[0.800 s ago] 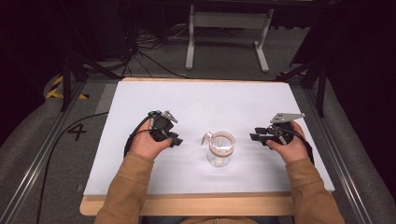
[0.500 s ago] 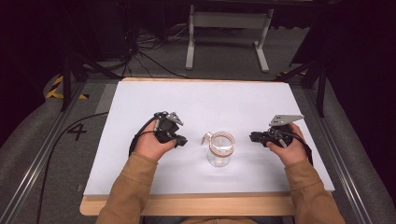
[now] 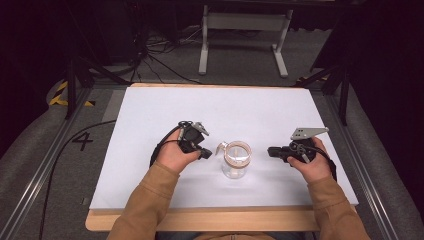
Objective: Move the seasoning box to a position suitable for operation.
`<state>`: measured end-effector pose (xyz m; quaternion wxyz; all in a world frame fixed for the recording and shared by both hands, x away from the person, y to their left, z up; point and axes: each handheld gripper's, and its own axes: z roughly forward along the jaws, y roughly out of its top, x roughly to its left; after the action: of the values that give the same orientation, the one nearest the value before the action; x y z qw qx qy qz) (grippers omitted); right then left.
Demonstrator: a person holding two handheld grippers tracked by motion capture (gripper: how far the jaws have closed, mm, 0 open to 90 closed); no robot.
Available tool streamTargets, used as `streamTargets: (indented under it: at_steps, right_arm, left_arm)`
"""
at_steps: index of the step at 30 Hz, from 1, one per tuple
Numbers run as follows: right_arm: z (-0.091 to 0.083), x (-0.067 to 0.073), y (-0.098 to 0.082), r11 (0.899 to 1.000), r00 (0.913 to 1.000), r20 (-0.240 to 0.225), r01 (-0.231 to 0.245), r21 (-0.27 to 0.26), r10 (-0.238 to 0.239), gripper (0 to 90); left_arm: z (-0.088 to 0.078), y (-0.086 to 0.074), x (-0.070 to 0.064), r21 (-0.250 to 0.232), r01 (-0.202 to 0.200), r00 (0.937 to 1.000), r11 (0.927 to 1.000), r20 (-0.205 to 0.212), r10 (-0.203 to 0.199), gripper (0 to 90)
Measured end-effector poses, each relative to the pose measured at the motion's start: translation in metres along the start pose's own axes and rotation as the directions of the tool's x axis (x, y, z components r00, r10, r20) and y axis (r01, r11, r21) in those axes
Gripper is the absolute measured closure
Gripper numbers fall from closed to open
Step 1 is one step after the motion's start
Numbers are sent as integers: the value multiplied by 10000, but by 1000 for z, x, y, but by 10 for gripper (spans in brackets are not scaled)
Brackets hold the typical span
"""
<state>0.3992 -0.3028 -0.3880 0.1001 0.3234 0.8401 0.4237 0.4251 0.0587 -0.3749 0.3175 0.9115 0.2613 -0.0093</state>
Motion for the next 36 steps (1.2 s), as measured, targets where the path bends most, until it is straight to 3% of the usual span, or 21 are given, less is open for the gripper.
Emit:
streamTargets:
  at_steps: [6,10,14,30,36]
  right_arm:
    - [1,-2,-4,9996,9996,75,-262,95,261,839]
    - [2,-1,-5,9997,9998,72,-182,139,181,829]
    - [4,0,-6,9998,9999,61,-103,158,102,813]
    - [3,3,-10,9997,9999,125,-107,232,104,818]
    - [-3,4,-15,9996,9995,280,-163,249,156,820]
  left_arm:
    - [15,3,-3,182,48,9975,9998,-702,-36,900]
    - [20,3,-4,149,95,9940,9998,-1095,-78,900]
    - [27,3,-3,91,-9,9955,10000,-950,18,900]
    - [29,9,-4,78,-269,9934,9996,-1115,276,900]
    - [37,13,1,-243,-396,9907,9989,-1311,360,900]
